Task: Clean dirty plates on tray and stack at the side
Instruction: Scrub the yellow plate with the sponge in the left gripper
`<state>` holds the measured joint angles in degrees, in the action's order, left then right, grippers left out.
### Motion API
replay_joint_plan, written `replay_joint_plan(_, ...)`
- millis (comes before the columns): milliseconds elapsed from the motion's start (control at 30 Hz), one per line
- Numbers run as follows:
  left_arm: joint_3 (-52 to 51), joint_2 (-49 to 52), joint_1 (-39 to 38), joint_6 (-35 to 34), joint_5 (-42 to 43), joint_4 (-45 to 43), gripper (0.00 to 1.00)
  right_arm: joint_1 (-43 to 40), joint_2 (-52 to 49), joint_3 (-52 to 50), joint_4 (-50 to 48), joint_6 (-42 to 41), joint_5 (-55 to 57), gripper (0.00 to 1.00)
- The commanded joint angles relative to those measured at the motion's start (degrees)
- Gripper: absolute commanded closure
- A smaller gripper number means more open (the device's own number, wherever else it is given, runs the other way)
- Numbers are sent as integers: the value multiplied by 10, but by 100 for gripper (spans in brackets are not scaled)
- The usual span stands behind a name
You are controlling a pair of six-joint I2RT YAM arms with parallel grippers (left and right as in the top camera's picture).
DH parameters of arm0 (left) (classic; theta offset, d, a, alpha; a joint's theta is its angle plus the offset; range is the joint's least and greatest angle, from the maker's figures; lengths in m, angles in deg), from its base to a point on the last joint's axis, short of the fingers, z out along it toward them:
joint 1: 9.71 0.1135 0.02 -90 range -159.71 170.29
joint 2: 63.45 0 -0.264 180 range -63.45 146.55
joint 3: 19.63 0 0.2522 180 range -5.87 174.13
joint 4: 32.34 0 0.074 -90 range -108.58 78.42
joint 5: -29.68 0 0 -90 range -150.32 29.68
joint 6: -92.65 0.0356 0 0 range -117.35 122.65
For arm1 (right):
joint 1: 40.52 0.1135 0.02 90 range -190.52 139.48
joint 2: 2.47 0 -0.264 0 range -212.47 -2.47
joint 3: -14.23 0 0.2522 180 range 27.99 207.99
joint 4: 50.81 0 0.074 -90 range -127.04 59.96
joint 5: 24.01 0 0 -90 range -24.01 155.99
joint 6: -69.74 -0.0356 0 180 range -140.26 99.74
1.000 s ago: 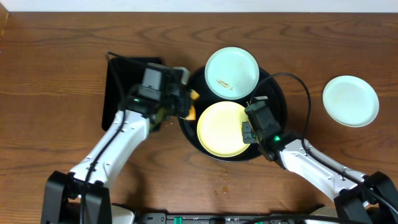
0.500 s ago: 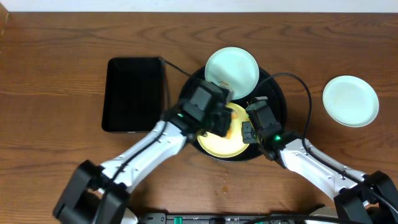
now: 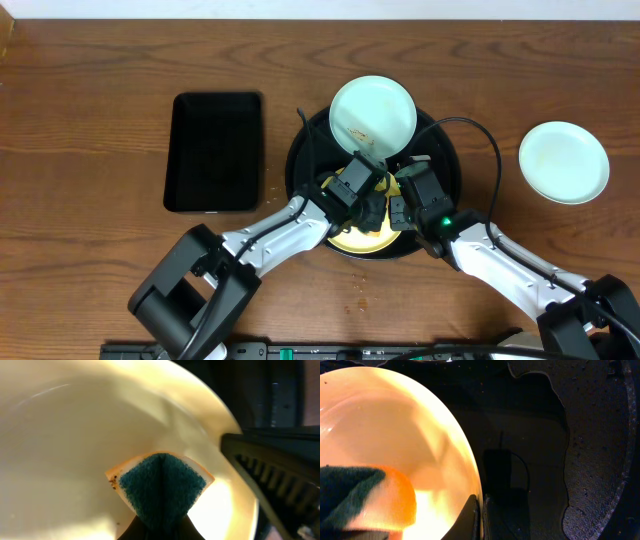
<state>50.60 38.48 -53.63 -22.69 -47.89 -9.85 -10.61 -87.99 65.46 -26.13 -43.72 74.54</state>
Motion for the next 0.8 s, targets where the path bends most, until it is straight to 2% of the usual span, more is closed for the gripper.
replay_joint_plan(0,-7,10,1,-4,-52,0,93,-11,-4,0,2,-1,2,99)
replay_joint_plan(300,-7,10,1,2,-128,3,93,-11,-4,0,2,-1,2,99)
replay_joint_plan(533,-2,-10,9,58,-268,-26,92,-11,-4,0,2,0,2,99)
replay_joint_plan(667,6,-55,15,39,-249,-27,93,-11,-4,0,0,4,2,99)
replay_joint_plan(767,5,-84,15,4,-162,-22,92,-11,-4,0,0,4,2,99)
